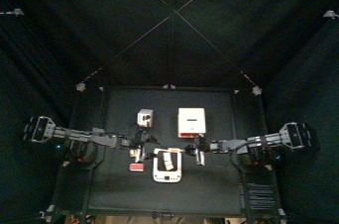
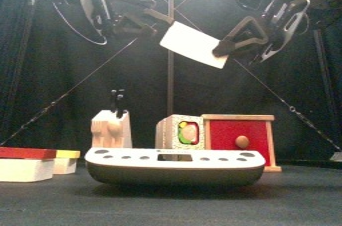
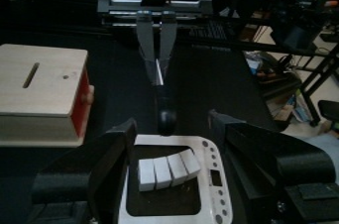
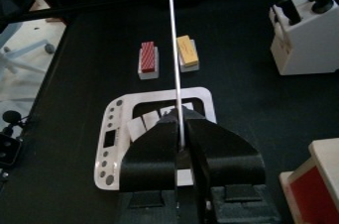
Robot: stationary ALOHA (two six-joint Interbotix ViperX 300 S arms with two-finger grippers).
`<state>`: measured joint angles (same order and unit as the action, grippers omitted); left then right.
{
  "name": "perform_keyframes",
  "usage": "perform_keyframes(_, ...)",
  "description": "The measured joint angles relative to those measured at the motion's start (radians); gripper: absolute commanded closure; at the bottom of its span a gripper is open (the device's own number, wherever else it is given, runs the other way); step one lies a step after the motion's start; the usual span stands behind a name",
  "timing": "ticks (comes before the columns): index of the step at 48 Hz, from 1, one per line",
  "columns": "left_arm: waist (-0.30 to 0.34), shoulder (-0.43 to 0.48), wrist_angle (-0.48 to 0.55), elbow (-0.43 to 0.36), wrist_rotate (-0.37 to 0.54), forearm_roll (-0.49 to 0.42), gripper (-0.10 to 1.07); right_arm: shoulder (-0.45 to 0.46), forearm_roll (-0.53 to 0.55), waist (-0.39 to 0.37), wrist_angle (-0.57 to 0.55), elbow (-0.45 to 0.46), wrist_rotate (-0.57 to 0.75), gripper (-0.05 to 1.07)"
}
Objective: Grab cleaver with both hands
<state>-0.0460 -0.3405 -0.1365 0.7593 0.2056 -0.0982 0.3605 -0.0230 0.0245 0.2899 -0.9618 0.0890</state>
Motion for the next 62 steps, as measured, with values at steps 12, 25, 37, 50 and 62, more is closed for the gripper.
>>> perform_keyframes(12, 0.012, 0.005, -0.017, -0.005, 0.000, -0.003, 0.10, -0.002, 0.000, 0.000, 0.000, 0.000, 0.000, 0.89)
perform_keyframes(25, 0.023, 0.012, -0.015, -0.005, 0.002, 0.005, 0.30, -0.002, 0.000, 0.000, 0.000, 0.000, 0.000, 0.89)
perform_keyframes(37, 0.029, 0.014, -0.017, -0.005, 0.002, 0.018, 0.49, -0.002, 0.000, -0.002, -0.002, 0.000, 0.002, 0.89)
perform_keyframes(50, 0.028, 0.014, -0.018, 0.018, 0.002, 0.026, 0.52, -0.002, 0.000, -0.002, -0.017, 0.002, 0.002, 0.89)
perform_keyframes(62, 0.025, 0.012, -0.040, 0.067, 0.002, 0.026, 0.53, -0.006, 0.000, -0.002, -0.020, 0.011, 0.002, 0.89)
